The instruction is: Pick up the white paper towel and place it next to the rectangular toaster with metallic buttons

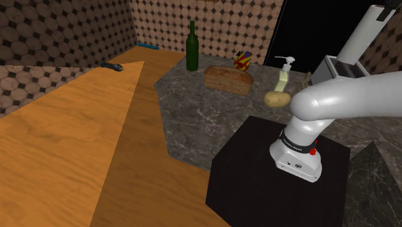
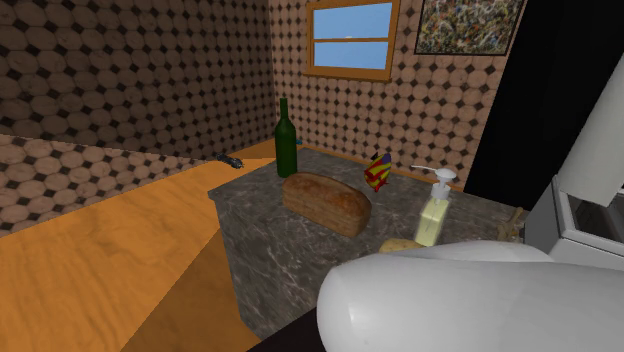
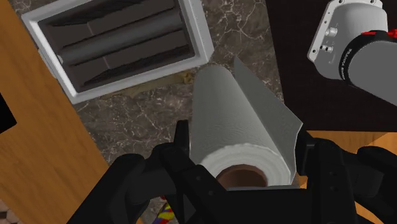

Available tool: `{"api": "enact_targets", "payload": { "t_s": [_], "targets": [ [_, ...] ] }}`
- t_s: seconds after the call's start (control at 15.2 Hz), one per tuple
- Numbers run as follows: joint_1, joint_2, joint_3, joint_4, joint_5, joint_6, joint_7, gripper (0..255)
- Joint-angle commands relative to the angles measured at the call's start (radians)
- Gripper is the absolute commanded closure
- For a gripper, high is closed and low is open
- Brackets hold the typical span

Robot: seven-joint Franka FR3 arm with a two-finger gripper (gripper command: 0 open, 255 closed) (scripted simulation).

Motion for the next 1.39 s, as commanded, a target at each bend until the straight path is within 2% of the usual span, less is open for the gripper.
{"api": "enact_targets", "payload": {
  "t_s": [0.0,0.4,0.73,1.32],
  "targets": [
    [-0.014,-0.022,-0.022,0.014,-0.029,-0.02,-0.045,255],
    [-0.034,-0.057,-0.099,0.093,-0.115,-0.071,-0.188,255],
    [-0.032,-0.066,-0.172,0.184,-0.185,-0.105,-0.311,255],
    [-0.073,-0.149,-0.192,0.025,-0.221,-0.025,-0.281,255]
  ]
}}
